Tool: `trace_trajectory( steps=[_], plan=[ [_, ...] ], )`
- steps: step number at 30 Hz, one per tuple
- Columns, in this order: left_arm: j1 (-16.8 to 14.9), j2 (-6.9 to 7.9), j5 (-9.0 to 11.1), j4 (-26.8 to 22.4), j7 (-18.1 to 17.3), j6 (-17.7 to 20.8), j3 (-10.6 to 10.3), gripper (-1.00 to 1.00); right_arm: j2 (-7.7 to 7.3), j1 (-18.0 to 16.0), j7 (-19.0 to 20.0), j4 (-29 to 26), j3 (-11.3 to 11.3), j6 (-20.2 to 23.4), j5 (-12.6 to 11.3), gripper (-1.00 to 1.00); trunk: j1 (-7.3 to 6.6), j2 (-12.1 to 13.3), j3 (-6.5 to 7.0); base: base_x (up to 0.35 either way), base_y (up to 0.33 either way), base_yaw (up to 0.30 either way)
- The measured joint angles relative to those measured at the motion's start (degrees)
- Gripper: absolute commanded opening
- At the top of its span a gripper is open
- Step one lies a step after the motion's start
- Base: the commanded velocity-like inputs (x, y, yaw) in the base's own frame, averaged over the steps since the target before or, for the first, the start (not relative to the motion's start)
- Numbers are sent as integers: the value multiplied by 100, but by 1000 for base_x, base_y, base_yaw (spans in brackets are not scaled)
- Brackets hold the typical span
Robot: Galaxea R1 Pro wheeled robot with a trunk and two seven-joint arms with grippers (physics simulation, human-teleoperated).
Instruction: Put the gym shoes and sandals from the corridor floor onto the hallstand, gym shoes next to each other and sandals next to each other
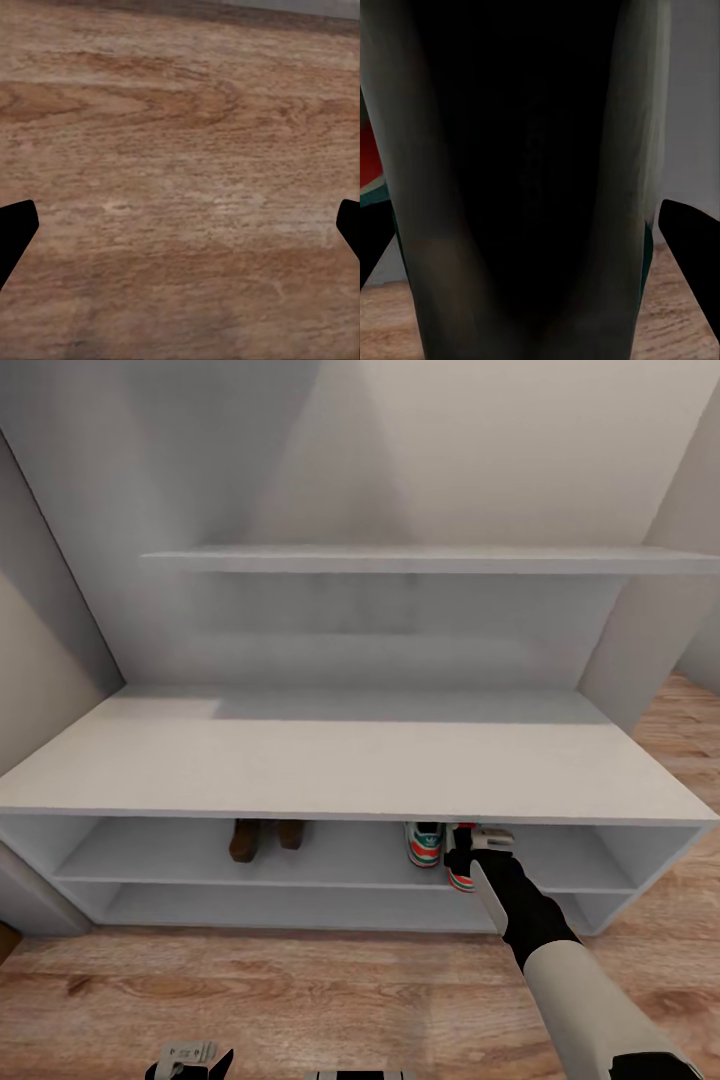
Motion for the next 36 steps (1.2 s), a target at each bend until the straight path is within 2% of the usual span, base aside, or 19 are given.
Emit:
trace_trajectory(
  steps=[36],
  plan=[
    [0, 0, 0, -1, 0, 0, 0, 100, 0, 0, 0, 9, 0, -2, 3, -100, 0, 0, 0, 57, -2, 0]
  ],
)
